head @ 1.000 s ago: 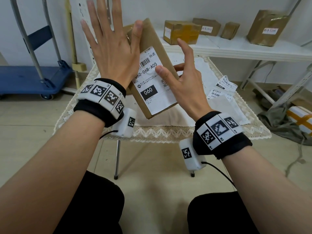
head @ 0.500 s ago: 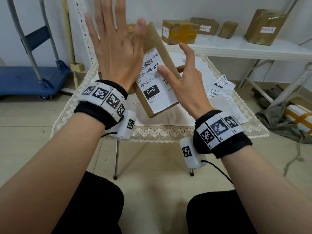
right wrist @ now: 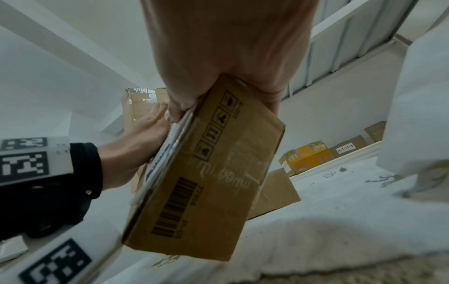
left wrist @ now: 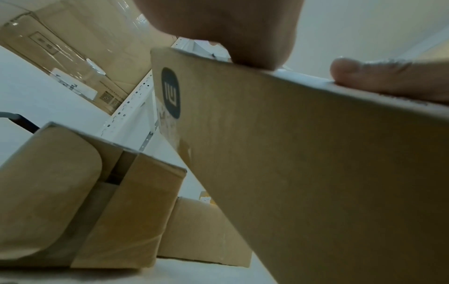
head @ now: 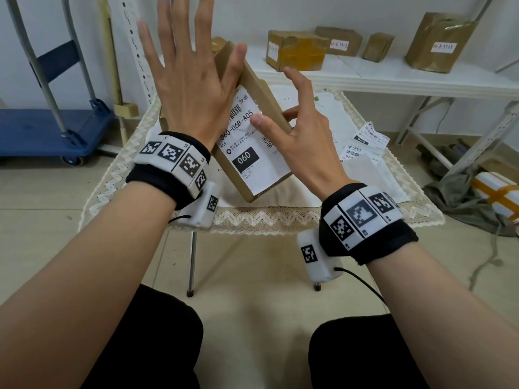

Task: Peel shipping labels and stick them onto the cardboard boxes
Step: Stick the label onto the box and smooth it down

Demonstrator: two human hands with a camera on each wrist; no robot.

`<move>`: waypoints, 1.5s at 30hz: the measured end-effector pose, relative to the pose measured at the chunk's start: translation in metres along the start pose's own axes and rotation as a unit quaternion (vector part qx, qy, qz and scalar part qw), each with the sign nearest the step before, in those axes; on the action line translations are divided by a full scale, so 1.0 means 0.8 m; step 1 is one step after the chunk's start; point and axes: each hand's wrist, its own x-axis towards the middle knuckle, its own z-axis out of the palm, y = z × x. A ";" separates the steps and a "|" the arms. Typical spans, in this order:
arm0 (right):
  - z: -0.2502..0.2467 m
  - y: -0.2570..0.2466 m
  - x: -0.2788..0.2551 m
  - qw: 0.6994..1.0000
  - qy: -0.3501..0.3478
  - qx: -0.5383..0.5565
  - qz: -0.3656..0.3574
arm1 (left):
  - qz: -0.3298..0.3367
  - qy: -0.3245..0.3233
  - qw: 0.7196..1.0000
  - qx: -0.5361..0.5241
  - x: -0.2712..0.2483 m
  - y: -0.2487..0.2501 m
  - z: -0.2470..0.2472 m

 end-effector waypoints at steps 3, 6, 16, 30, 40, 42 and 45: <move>0.002 0.001 -0.002 1.000 0.008 0.013 0.003 | 0.004 0.000 1.000 0.001 -0.001 0.001 0.001; 0.004 0.000 -0.002 0.999 0.015 0.029 0.006 | 0.001 0.006 1.000 0.002 -0.001 -0.002 0.000; 0.010 0.001 -0.001 0.999 0.026 0.041 0.014 | -0.015 0.008 1.000 -0.008 -0.001 -0.009 0.000; 0.005 0.014 0.007 0.991 0.099 0.068 0.060 | -0.070 0.019 0.994 -0.083 -0.009 -0.016 0.012; 0.010 0.011 0.005 0.983 0.101 0.094 0.118 | 0.013 -0.034 0.992 -0.117 -0.044 0.050 0.015; 0.007 0.012 0.006 0.980 0.112 0.110 0.126 | 0.017 -0.037 0.994 -0.104 -0.044 0.050 0.017; 0.010 0.013 0.011 0.975 0.128 0.127 0.133 | 0.015 -0.036 0.994 -0.098 -0.040 0.046 0.017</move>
